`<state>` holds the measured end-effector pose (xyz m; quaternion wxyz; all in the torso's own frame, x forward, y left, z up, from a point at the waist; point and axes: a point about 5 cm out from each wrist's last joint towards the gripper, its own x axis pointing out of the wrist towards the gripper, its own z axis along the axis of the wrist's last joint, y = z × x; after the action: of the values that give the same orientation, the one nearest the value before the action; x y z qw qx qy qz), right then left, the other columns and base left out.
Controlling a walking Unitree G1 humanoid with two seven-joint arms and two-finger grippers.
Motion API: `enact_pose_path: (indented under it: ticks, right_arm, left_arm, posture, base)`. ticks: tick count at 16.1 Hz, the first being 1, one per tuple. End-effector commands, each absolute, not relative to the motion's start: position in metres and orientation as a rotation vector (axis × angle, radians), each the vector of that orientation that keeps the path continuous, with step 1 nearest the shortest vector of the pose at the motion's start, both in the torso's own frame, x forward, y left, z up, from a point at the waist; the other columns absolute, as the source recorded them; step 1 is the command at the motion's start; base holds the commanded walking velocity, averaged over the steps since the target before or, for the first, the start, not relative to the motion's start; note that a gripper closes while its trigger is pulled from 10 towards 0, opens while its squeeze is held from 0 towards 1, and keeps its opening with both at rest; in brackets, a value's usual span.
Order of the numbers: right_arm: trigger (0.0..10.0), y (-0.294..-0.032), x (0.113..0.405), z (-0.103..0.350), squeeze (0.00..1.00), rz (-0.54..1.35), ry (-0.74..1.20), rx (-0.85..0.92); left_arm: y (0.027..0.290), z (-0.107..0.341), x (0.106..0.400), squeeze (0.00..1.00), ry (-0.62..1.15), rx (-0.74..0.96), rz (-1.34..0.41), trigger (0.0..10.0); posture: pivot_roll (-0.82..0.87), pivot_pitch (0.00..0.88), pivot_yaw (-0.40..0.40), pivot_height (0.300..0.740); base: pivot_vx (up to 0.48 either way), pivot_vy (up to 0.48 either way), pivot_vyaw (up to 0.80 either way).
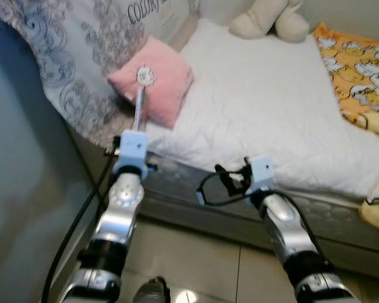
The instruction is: Clean up the room
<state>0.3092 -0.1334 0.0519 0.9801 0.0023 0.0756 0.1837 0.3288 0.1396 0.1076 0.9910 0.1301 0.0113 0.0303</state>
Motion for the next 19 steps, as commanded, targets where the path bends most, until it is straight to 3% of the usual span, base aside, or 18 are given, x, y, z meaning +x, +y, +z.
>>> enact_pose_path:
  ticks: [1, 6, 10, 19]
  right_arm:
    - [10.0, -0.134, 0.309, 0.053, 0.0, 0.372, 0.144, 0.003]
    - [10.0, -0.138, 0.309, 0.052, 0.0, 0.336, 0.143, 0.012]
    - [10.0, -0.139, 0.307, 0.053, 0.0, 0.311, 0.126, 0.024]
    - [10.0, -0.141, 0.307, 0.055, 0.0, 0.297, 0.118, 0.022]
  left_arm:
    - [0.137, 0.118, 0.333, 0.0, -0.025, 0.264, 0.052, 10.0]
    - [0.137, 0.117, 0.334, 0.0, -0.009, 0.26, 0.031, 10.0]
    - [0.119, 0.109, 0.325, 0.0, 0.007, 0.222, -0.076, 10.0]
    - [0.113, 0.115, 0.329, 0.0, -0.013, 0.203, -0.09, 10.0]
  posture:
    - [0.07, 0.0, -0.014, 0.74]
    - [0.06, 0.0, 0.0, 0.74]
    - [0.04, 0.0, 0.019, 0.74]
    - [0.04, 0.0, 0.017, 0.74]
  base:
    - [0.0, 0.0, 0.44]
    - [0.0, 0.0, 0.27]
    - [0.0, 0.0, 0.0]
    - [0.474, 0.0, 0.0]
